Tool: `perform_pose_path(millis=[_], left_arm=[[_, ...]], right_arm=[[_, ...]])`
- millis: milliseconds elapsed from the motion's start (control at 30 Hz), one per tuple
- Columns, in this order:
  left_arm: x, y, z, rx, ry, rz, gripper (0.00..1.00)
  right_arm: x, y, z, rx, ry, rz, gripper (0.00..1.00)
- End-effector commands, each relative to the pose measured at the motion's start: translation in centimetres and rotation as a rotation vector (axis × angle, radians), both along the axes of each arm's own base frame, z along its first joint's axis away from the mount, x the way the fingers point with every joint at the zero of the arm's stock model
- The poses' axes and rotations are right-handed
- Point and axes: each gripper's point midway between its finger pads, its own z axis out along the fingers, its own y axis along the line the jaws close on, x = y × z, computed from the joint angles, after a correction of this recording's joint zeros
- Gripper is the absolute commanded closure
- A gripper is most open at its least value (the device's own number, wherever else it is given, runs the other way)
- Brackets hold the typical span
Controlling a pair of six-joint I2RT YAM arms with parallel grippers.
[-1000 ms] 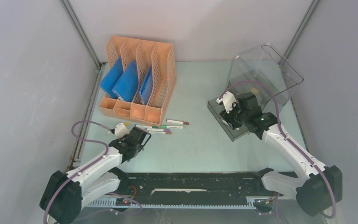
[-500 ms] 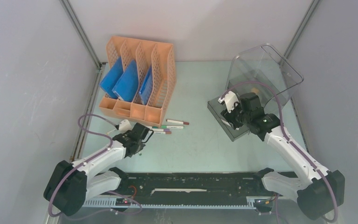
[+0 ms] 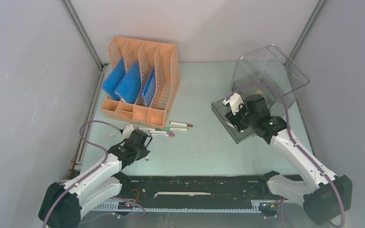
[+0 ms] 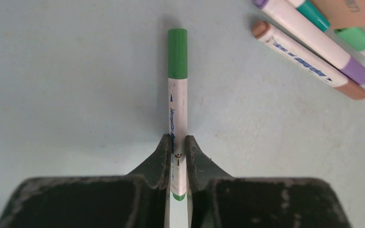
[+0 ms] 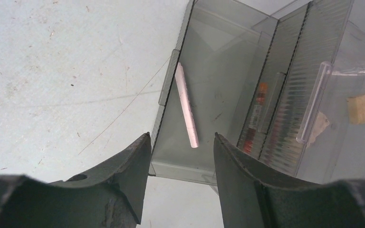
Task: Organize the desk
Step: Pick up the stationery from the center of the board.
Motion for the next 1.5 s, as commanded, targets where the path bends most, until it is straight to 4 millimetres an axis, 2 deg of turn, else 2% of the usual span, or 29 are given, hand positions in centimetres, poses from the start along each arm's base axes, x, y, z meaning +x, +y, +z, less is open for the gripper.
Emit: perform_pose_path(millis=[0, 133, 300, 600, 767, 967, 1133, 1467], left_arm=[[-0.2, -1.2, 0.8, -0.056, -0.045, -0.099, 1.0], [0.0, -2.3, 1.4, -0.109, -0.097, -0.156, 1.0], [0.7, -4.5, 3.6, -0.217, -0.222, -0.263, 1.0], [1.1, -9.3, 9.6, -0.483, -0.56, -0.479, 1.0], [1.2, -11.4, 13.2, -0.593, -0.729, -0.579, 1.0], [1.4, -14.5, 17.6, -0.629, -0.893, -0.679, 1.0], [2.1, -17.7, 20.3, -0.638, -0.967, -0.73, 1.0], [3.0, -24.7, 23.3, -0.671, -1.025, -0.827, 1.0]], right_arm=[[-0.1, 0.7, 1.6, 0.045, -0.039, 0.022, 0.41], [-0.4, 1.1, 1.7, 0.062, -0.036, 0.042, 0.41], [-0.8, 1.7, 1.9, 0.09, -0.027, 0.07, 0.41], [-2.4, 3.4, 3.5, 0.189, -0.028, 0.157, 0.39], [-4.3, 4.8, 4.8, 0.292, 0.025, 0.235, 0.39], [-6.4, 6.0, 6.4, 0.429, 0.098, 0.322, 0.39], [-7.7, 6.8, 7.5, 0.508, 0.135, 0.387, 0.39], [-8.7, 7.8, 8.6, 0.59, 0.187, 0.409, 0.4]])
